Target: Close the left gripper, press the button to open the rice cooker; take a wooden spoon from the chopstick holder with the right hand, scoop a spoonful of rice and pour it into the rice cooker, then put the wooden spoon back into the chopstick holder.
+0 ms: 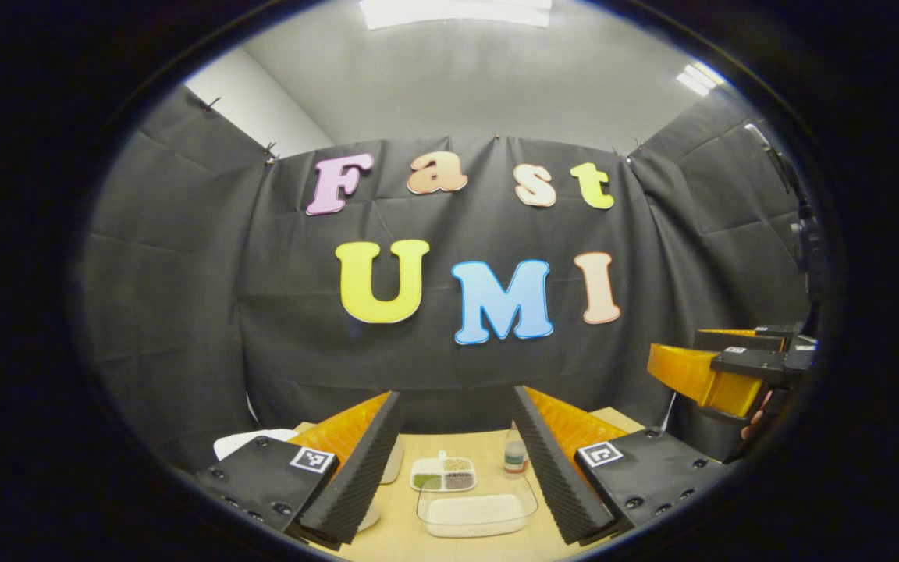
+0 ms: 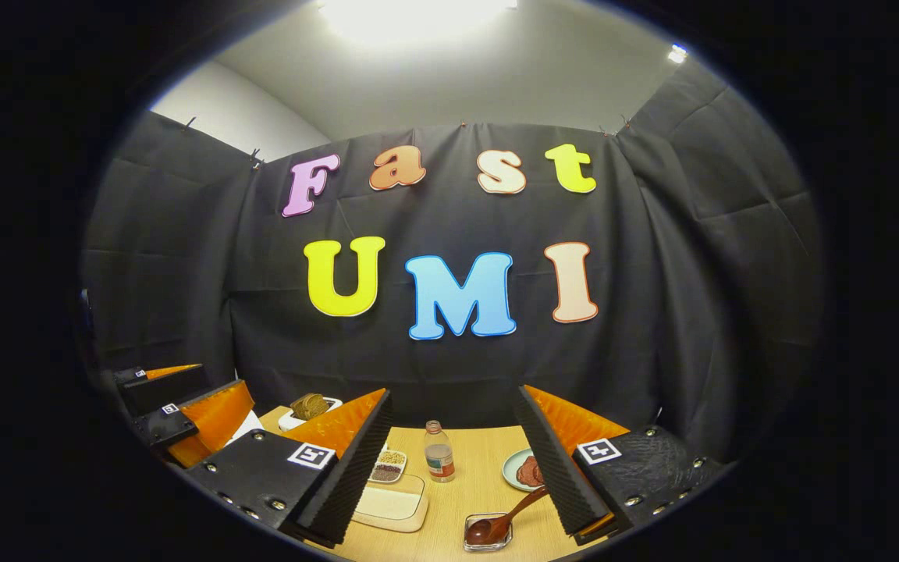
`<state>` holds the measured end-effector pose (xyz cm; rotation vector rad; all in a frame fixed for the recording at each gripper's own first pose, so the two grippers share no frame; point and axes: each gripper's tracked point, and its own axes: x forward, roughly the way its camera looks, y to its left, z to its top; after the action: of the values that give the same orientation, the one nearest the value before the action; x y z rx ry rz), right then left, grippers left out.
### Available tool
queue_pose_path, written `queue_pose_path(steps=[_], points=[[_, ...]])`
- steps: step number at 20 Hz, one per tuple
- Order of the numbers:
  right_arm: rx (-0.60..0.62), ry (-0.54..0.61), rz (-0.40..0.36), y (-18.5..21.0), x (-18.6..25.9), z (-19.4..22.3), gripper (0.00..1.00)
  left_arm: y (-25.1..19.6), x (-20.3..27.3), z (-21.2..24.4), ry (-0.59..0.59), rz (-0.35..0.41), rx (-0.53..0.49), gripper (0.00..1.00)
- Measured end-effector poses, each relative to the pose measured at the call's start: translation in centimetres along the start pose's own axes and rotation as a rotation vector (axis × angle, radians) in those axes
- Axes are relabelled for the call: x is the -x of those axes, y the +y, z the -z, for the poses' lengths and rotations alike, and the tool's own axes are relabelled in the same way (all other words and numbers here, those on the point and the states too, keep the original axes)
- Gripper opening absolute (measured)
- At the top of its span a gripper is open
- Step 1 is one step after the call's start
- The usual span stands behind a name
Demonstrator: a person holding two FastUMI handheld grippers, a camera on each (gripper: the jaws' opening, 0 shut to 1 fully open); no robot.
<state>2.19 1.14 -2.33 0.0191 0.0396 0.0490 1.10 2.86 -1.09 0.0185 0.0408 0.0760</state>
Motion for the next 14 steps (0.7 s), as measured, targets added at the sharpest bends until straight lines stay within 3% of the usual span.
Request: queue_pose_path(steps=[13,14], points=[[0.013,0.009,-0.048,1.9,-0.9,0.3,0.97,2.5,0.5,0.5,-0.003,-0.031,0.023,0.98],[0.013,0.014,-0.052,2.0,-0.8,0.4,0.92,3.1,0.5,0.9,0.002,-0.038,0.043,0.98]])
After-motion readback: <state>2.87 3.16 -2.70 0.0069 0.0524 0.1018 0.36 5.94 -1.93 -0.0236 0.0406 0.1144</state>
